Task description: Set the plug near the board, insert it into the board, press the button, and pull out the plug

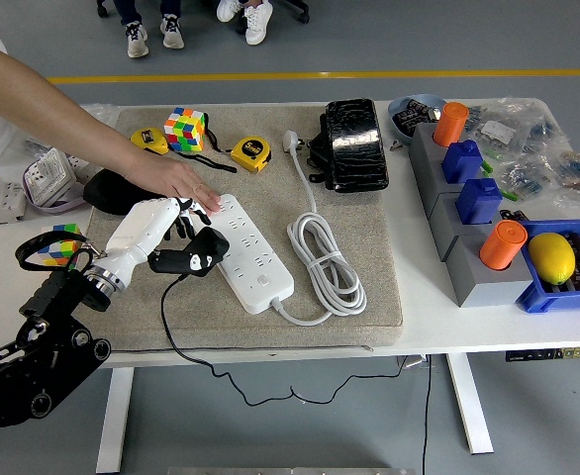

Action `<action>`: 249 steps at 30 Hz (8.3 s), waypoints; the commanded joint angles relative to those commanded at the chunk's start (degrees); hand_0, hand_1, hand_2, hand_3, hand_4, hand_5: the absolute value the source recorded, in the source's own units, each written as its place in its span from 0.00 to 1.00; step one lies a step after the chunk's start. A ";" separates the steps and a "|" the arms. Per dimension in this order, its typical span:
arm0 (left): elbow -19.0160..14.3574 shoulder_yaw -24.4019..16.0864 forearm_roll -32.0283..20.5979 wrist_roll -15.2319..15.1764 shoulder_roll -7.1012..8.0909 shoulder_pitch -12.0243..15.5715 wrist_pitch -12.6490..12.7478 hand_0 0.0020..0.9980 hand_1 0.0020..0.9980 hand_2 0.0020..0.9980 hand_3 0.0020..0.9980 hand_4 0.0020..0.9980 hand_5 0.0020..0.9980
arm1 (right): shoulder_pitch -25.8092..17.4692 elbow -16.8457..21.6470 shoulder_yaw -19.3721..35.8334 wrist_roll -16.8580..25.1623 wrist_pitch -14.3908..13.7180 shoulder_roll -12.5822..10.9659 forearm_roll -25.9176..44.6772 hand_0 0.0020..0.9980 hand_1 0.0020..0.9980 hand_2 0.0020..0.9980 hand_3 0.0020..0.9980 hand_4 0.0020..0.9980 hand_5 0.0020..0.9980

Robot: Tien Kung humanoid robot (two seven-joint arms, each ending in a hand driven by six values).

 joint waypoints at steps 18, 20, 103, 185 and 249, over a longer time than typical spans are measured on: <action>-0.09 -0.07 0.66 0.48 -0.04 0.03 -0.86 0.23 0.41 0.41 0.54 0.77 0.00 | 0.02 -0.01 0.59 0.02 -0.01 0.09 -0.25 0.47 0.58 0.53 0.51 0.85 0.36; -0.17 -0.24 0.71 0.72 0.00 0.15 -1.56 0.23 0.41 0.41 0.54 0.77 0.00 | 0.00 -0.01 0.65 0.03 0.00 0.11 -0.29 0.47 0.58 0.53 0.51 0.85 0.36; -5.11 1.77 -3.79 -3.85 -0.42 4.79 2.87 0.50 0.67 0.68 0.63 0.96 0.52 | -0.17 0.14 1.56 0.41 0.10 0.22 -1.19 0.48 0.58 0.53 0.51 0.85 0.35; -25.32 3.39 -6.64 31.21 2.20 4.52 -32.74 0.05 0.08 0.15 0.83 0.75 0.00 | -0.32 0.36 2.57 0.36 0.15 0.22 -2.19 0.48 0.58 0.53 0.51 0.85 0.35; -18.76 -1.69 -66.28 -12.30 1.67 7.08 -7.56 0.46 0.57 0.54 0.55 0.91 0.36 | -0.41 0.35 2.07 0.34 0.06 0.20 -1.91 0.48 0.58 0.53 0.51 0.85 0.35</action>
